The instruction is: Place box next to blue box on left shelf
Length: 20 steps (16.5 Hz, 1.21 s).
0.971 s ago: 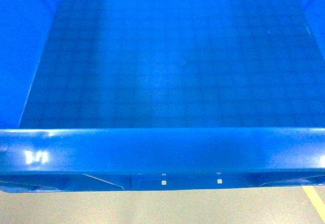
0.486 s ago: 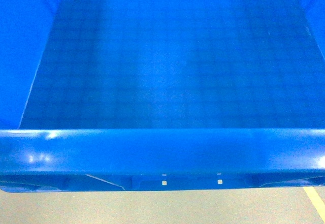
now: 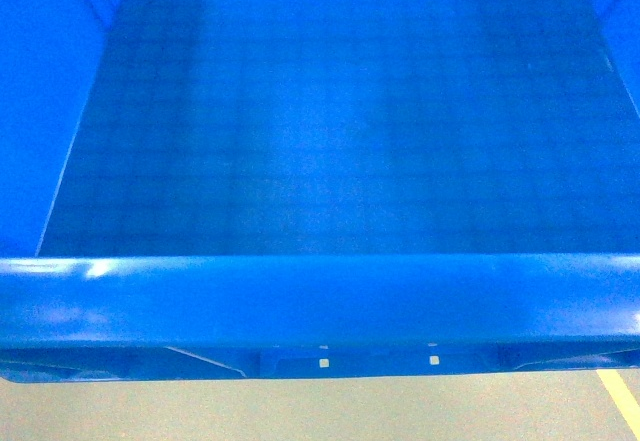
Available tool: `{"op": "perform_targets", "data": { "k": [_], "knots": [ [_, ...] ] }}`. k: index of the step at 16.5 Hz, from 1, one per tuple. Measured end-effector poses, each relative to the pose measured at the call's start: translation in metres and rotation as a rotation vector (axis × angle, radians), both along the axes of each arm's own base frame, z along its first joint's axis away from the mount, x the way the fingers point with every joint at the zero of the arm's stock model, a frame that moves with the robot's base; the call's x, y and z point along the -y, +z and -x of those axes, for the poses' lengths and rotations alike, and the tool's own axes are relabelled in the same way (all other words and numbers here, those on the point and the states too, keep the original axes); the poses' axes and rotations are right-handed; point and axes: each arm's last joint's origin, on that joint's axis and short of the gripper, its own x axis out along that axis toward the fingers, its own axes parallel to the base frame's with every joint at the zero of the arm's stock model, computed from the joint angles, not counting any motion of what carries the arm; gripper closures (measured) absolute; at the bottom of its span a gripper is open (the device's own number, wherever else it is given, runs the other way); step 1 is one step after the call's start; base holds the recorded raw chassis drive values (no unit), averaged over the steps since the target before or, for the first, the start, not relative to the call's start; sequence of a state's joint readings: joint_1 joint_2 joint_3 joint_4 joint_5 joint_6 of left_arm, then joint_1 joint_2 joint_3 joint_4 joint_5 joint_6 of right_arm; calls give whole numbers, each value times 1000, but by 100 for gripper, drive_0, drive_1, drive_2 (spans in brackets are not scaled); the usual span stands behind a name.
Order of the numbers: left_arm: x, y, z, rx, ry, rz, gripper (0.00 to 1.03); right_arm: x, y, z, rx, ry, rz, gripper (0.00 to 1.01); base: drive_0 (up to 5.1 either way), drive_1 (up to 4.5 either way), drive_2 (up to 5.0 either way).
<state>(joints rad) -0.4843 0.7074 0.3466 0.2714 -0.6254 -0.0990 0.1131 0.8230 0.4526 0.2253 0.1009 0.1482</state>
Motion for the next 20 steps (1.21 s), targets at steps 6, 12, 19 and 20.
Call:
{"op": "perform_targets", "data": {
  "k": [6,12,19,20],
  "knots": [
    [0,0,0,-2,-1,-1,93,0,0,0,-4,0,0,86,6,418,-406],
    [0,0,0,1,0,1,93,0,0,0,-2,1,1,86,-3,410,-416],
    [0,0,0,1,0,1,93,0,0,0,1,0,1,86,4,418,-410],
    [0,-1,0,-2,0,-1,93,0,0,0,-2,0,1,86,6,419,-408]
  ]
}}
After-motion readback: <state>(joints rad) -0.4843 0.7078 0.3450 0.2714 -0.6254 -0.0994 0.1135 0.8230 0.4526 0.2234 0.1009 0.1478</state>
